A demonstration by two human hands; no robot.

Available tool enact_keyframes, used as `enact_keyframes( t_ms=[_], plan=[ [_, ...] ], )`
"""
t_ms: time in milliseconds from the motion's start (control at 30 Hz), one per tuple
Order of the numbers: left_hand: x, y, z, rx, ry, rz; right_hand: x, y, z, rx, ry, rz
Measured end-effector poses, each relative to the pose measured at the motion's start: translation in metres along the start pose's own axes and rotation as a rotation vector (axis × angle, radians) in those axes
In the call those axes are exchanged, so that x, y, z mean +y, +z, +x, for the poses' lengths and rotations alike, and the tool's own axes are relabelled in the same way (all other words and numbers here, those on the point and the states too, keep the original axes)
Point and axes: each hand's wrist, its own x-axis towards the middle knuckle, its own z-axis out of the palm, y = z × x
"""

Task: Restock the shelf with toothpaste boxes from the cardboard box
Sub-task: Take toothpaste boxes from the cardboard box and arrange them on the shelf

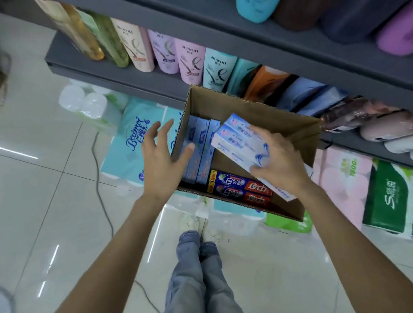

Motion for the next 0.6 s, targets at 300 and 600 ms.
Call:
enact_keyframes(
  t_ms=[300, 600],
  plan=[
    [0.16, -0.053, -0.079, -0.448, -0.252, -0.887, -0.105, -0.083, -0.1, 0.187, -0.039, 0.914],
    [0.189, -0.12, -0.091, -0.481, -0.293, -0.859, -0.125, -0.139, -0.154, 0.154, -0.274, 0.837]
  ],
)
